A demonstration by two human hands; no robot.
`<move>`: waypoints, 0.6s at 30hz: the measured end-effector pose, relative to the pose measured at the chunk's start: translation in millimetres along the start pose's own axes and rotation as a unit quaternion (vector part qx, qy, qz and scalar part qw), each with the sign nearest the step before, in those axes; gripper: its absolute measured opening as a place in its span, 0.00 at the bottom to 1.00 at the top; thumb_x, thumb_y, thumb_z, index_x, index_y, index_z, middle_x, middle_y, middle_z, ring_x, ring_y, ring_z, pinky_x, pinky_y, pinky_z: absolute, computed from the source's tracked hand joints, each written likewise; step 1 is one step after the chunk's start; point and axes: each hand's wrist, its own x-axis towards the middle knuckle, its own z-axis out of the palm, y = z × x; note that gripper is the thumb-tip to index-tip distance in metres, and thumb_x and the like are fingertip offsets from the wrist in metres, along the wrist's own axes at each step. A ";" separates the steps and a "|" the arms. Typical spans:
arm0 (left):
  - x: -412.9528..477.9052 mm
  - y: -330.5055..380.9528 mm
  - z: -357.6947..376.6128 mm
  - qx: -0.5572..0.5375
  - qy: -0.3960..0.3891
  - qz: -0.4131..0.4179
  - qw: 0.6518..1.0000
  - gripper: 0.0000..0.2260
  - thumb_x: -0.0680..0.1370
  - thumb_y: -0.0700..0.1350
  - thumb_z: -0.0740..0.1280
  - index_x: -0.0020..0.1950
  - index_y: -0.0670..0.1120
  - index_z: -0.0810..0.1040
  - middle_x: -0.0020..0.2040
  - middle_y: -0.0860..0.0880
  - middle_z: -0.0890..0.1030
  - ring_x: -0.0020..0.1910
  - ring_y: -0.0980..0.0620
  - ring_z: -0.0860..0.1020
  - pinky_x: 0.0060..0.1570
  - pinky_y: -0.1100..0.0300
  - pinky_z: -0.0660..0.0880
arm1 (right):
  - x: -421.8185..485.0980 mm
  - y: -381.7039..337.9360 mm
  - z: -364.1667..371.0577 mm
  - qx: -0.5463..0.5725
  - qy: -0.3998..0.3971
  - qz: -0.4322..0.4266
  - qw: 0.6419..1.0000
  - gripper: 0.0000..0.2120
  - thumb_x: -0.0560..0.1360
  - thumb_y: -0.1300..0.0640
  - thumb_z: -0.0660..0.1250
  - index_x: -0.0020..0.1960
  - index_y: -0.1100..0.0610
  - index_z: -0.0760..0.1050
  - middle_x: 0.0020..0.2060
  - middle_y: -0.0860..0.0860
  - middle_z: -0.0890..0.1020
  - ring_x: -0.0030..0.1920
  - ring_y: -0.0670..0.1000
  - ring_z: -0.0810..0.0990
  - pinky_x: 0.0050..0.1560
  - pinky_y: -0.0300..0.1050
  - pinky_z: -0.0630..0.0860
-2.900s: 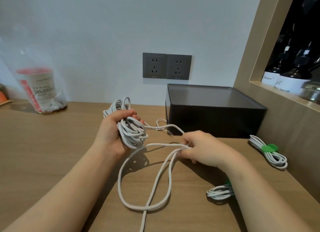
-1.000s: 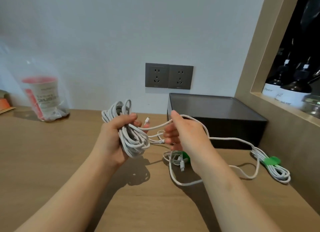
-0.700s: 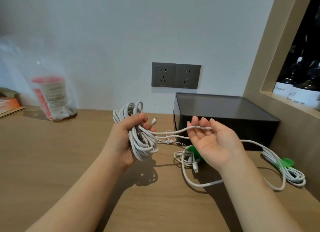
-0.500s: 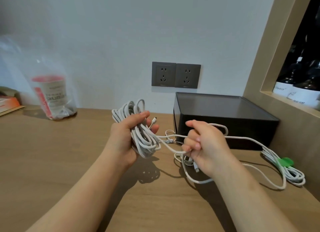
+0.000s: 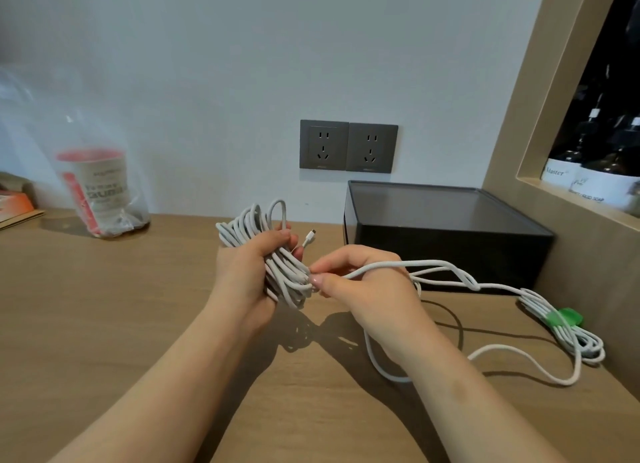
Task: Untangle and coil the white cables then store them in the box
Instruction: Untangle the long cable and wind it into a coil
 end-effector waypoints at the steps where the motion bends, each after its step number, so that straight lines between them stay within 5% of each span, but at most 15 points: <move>1: -0.1 -0.4 0.0 0.003 -0.004 0.002 1.000 0.04 0.75 0.33 0.64 0.44 0.38 0.78 0.31 0.46 0.79 0.32 0.52 0.80 0.35 0.62 0.80 | -0.4 -0.1 0.5 -0.007 0.001 -0.002 1.000 0.10 0.70 0.60 0.72 0.36 0.45 0.80 0.34 0.41 0.82 0.39 0.40 0.79 0.39 0.32 0.77; 5: 0.3 1.0 -1.3 0.044 -0.025 0.010 0.999 0.04 0.74 0.32 0.64 0.44 0.37 0.78 0.31 0.45 0.79 0.30 0.52 0.80 0.33 0.61 0.80 | -0.4 -2.7 -2.0 -0.016 -0.031 0.018 0.999 0.08 0.71 0.59 0.72 0.37 0.46 0.80 0.34 0.42 0.82 0.38 0.39 0.79 0.39 0.32 0.76; 10: -8.8 4.8 2.7 0.186 -0.113 0.041 0.975 0.06 0.72 0.27 0.64 0.42 0.36 0.74 0.28 0.44 0.77 0.25 0.51 0.78 0.27 0.61 0.76 | 1.8 -8.3 -14.3 0.183 0.034 0.060 0.981 0.06 0.74 0.55 0.68 0.50 0.47 0.78 0.31 0.45 0.79 0.31 0.42 0.74 0.31 0.38 0.70; 18: -12.6 -0.7 5.5 0.324 -0.172 0.048 0.929 0.13 0.69 0.26 0.68 0.49 0.39 0.72 0.31 0.46 0.77 0.28 0.50 0.77 0.30 0.58 0.77 | 3.4 -5.3 -15.4 0.118 0.084 0.050 0.988 0.03 0.74 0.57 0.68 0.43 0.51 0.79 0.26 0.47 0.78 0.26 0.43 0.74 0.25 0.34 0.70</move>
